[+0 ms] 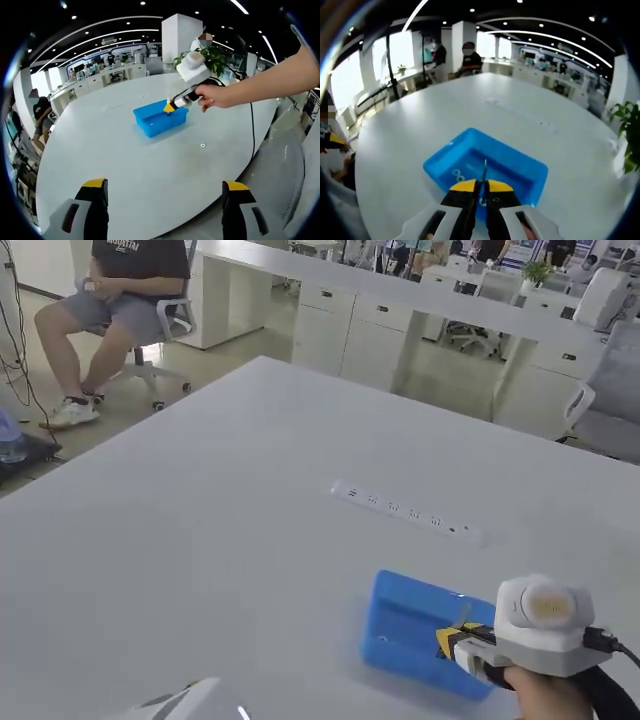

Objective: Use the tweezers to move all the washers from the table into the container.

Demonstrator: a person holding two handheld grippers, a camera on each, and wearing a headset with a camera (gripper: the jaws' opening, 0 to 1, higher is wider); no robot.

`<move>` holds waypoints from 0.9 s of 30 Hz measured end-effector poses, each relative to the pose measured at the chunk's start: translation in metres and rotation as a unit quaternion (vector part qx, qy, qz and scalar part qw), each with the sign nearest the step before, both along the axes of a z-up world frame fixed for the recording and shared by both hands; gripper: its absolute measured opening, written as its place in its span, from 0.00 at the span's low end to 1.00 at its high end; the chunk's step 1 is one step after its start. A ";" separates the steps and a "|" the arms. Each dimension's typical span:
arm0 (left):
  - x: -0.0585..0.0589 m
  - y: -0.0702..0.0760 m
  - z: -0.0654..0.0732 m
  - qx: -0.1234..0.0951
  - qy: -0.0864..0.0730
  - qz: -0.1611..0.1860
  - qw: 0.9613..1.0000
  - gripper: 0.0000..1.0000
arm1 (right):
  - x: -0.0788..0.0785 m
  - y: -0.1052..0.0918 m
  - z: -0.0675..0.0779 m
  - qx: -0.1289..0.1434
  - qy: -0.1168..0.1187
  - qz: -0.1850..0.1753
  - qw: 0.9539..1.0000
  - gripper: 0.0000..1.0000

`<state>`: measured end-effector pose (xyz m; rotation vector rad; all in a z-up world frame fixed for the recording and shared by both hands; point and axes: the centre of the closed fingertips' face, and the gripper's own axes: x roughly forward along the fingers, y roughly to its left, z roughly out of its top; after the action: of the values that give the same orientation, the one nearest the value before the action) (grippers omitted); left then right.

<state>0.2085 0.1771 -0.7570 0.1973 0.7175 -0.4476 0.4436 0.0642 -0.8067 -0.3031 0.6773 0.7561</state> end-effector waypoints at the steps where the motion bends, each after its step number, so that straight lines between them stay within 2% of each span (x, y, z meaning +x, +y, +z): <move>1: 0.000 0.000 0.000 0.000 0.000 0.000 1.000 0.97 | 0.000 0.000 -0.001 0.000 -0.001 0.000 1.000 0.02; 3: 0.000 0.000 0.000 0.001 0.000 0.000 1.000 0.97 | 0.001 -0.001 -0.001 -0.001 -0.005 0.000 1.000 0.02; 6: 0.000 0.000 -0.001 0.001 0.000 -0.001 1.000 0.97 | 0.000 -0.003 -0.001 0.014 -0.007 -0.009 1.000 0.02; 13: 0.000 0.000 0.001 0.003 -0.003 -0.002 1.000 0.97 | 0.000 0.000 0.000 0.022 0.008 -0.017 1.000 0.03; 15: -0.001 0.001 0.002 0.006 -0.004 -0.002 1.000 0.97 | 0.000 -0.002 0.001 0.019 0.006 -0.020 1.000 0.03; 17: -0.001 0.002 0.004 0.005 -0.006 -0.001 1.000 0.97 | -0.003 -0.002 0.007 0.026 -0.003 -0.022 0.999 0.03; 21: 0.000 0.001 0.006 0.009 -0.009 -0.002 1.000 0.97 | -0.002 -0.001 0.014 0.040 -0.002 -0.019 0.999 0.03; 27: -0.001 -0.002 0.009 0.005 -0.015 -0.007 1.000 0.97 | -0.008 -0.006 0.039 0.060 -0.028 -0.013 0.998 0.03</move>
<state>0.2078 0.1746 -0.7477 0.2174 0.6887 -0.4530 0.4354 0.0582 -0.7673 -0.2054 0.5792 0.7564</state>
